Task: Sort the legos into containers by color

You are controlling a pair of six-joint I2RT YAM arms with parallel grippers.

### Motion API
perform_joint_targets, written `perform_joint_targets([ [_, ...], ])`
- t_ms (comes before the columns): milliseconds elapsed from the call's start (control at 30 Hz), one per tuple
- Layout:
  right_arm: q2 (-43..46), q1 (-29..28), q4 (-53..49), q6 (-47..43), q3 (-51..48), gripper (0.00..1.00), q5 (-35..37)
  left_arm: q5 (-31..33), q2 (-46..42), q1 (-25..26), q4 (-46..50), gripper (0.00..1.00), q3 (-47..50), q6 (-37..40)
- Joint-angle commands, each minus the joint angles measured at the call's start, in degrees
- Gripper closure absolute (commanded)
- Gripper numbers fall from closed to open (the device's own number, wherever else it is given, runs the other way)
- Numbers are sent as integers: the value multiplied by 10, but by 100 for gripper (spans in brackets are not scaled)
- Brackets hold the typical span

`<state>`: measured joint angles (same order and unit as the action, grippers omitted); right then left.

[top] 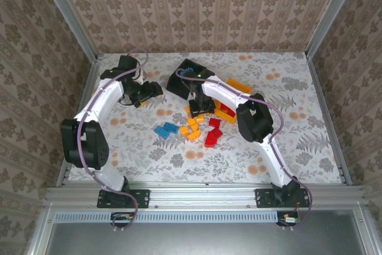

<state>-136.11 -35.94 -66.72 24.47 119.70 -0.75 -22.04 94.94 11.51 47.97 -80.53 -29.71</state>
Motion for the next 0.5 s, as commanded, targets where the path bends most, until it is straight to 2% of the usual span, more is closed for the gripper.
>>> perform_joint_targets([
  [0,-35,-7,11,3,2,46,17,-2,-25,-5,13,28,10,15],
  [200,-27,-23,2,21,1,48,83,1,-39,-6,11,27,27,11],
  [367,-6,-35,34,34,-22,55,110,2,-53,-7,12,26,43,11],
  [467,-2,-40,48,33,-25,56,109,2,-60,-10,16,26,47,14],
])
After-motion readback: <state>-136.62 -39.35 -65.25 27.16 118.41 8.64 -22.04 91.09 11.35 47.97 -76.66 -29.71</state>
